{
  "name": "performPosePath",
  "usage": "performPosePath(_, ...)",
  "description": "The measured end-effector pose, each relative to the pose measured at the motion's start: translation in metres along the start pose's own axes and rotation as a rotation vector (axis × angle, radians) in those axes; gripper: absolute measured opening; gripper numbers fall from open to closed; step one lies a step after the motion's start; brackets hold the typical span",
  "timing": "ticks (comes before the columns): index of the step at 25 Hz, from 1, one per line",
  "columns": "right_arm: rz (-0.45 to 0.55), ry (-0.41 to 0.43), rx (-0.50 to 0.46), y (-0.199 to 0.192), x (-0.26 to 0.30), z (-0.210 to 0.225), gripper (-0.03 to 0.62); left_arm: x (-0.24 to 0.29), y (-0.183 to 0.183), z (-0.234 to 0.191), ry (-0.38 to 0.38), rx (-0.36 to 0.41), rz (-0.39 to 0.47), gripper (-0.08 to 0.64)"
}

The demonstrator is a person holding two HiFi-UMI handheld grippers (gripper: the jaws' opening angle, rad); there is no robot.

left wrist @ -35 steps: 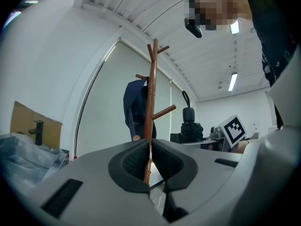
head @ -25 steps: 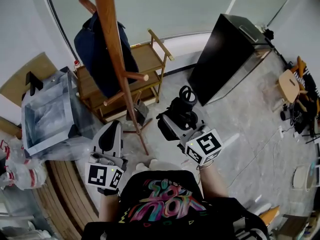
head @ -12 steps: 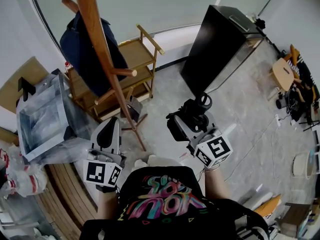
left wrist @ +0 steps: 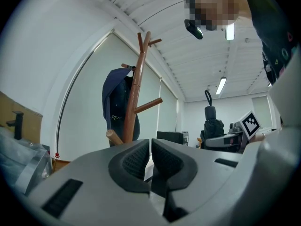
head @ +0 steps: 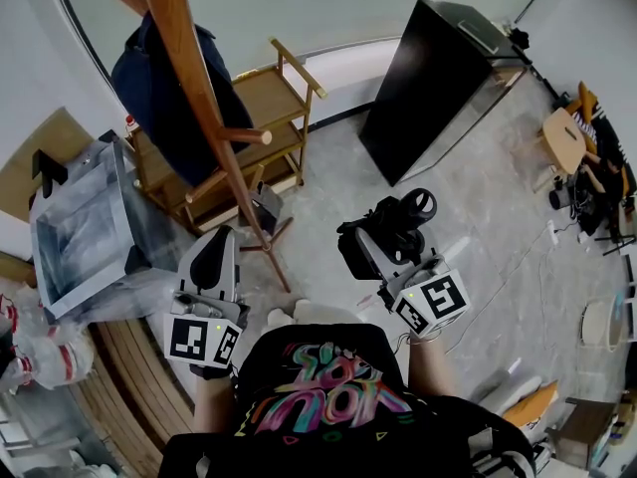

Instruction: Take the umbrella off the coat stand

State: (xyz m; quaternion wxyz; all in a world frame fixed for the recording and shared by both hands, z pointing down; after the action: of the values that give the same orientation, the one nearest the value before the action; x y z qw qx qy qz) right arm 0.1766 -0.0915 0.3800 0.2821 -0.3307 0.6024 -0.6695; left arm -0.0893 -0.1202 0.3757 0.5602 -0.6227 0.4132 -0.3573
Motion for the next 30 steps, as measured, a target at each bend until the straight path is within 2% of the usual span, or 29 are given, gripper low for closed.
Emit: performPosePath(30, 0.008, 0.053, 0.009, 0.002, 0.01, -0.001, 0.248, -0.003, 0.002, -0.003, 0.025, 0.003, 0.004, 0.034)
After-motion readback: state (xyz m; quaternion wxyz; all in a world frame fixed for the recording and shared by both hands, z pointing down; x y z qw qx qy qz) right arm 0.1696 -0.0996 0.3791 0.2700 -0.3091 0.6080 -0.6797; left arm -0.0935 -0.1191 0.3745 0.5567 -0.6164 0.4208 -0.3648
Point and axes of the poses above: the fingertips, and each gripper's own axes: x forward along the fingers, z to its right, y out of its top, the point moved 5 cm from there along -x, backward along the fingers, and after that the axes turned 13 degrees about y, right-handed, at the moved point
